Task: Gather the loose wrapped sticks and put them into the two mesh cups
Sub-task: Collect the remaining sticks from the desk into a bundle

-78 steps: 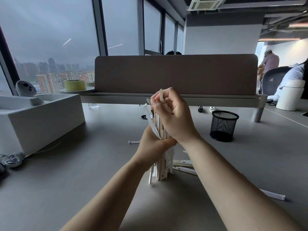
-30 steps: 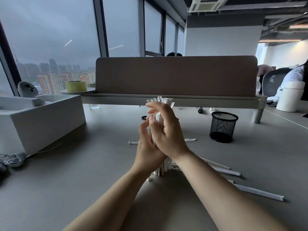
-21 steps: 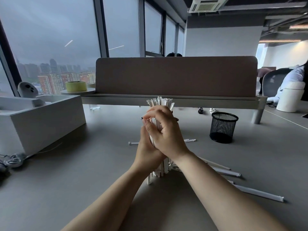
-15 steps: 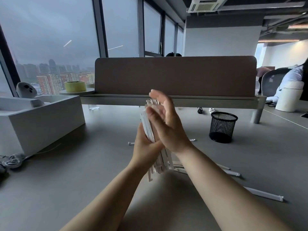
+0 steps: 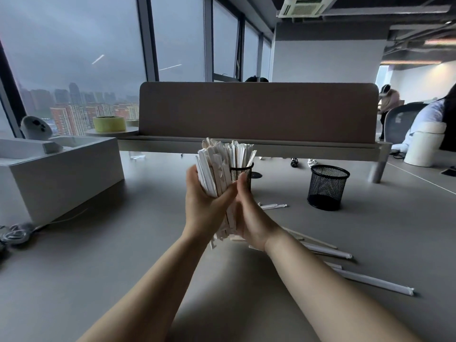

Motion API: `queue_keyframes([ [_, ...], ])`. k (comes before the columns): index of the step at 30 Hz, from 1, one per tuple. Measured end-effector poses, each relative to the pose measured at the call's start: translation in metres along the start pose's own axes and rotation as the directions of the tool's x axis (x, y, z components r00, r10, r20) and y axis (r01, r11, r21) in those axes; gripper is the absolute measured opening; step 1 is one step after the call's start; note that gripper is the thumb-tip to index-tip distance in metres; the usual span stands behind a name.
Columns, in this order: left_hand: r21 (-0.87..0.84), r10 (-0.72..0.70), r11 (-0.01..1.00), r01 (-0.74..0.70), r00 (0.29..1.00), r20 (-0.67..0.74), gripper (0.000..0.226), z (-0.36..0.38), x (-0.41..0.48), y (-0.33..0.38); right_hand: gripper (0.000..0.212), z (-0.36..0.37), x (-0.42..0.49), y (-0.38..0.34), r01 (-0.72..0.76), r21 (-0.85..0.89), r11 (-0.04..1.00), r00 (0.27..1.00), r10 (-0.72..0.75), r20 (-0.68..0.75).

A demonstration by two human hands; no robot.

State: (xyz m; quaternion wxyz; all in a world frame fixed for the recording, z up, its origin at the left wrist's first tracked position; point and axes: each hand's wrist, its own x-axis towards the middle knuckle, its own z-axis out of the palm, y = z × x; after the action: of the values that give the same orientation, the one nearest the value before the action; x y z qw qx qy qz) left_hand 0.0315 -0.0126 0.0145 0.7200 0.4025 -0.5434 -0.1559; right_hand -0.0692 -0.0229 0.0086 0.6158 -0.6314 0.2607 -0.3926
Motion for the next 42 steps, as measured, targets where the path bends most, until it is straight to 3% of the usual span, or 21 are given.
queue_keyframes([
  [3, 0.005, -0.013, 1.0, 0.013, 1.0, -0.009, 0.054, -0.004, 0.002, -0.002, 0.059, 0.005, 0.001, 0.005, 0.052, -0.182, 0.982, 0.998, -0.044, 0.051],
  [7, 0.021, -0.031, 0.999, 0.03, 0.999, 0.034, 0.059, -0.006, 0.002, -0.005, 0.099, 0.001, -0.003, 0.003, 0.088, -0.163, 0.983, 0.989, -0.066, 0.134],
  [11, 0.003, -0.06, 0.998, 0.061, 0.992, 0.113, 0.059, -0.002, -0.002, -0.006, 0.085, -0.006, -0.006, 0.006, 0.076, -0.217, 0.973, 0.986, -0.04, 0.165],
  [18, -0.024, -0.111, 0.993, 0.117, 0.975, 0.192, 0.064, -0.001, -0.008, -0.01, 0.067, -0.01, -0.013, 0.005, 0.073, -0.29, 0.954, 0.988, -0.029, 0.154],
  [25, -0.022, -0.144, 0.987, 0.158, 0.942, 0.304, 0.054, -0.008, -0.012, -0.006, 0.047, -0.007, -0.018, -0.002, 0.038, -0.379, 0.925, 0.989, 0.021, 0.15],
  [32, 0.001, -0.17, 0.984, 0.178, 0.936, 0.307, 0.046, -0.005, -0.013, -0.005, 0.058, -0.004, -0.018, -0.006, 0.085, -0.516, 0.853, 0.996, -0.075, 0.04],
  [38, -0.032, -0.191, 0.977, 0.211, 0.931, 0.31, 0.05, -0.003, -0.015, -0.002, 0.054, -0.004, -0.016, -0.005, 0.124, -0.535, 0.836, 0.99, -0.139, 0.013],
  [42, -0.018, -0.213, 0.974, 0.228, 0.934, 0.285, 0.036, -0.002, -0.013, -0.005, 0.052, 0.0, -0.012, 0.0, 0.121, -0.527, 0.841, 0.987, -0.158, -0.025],
])
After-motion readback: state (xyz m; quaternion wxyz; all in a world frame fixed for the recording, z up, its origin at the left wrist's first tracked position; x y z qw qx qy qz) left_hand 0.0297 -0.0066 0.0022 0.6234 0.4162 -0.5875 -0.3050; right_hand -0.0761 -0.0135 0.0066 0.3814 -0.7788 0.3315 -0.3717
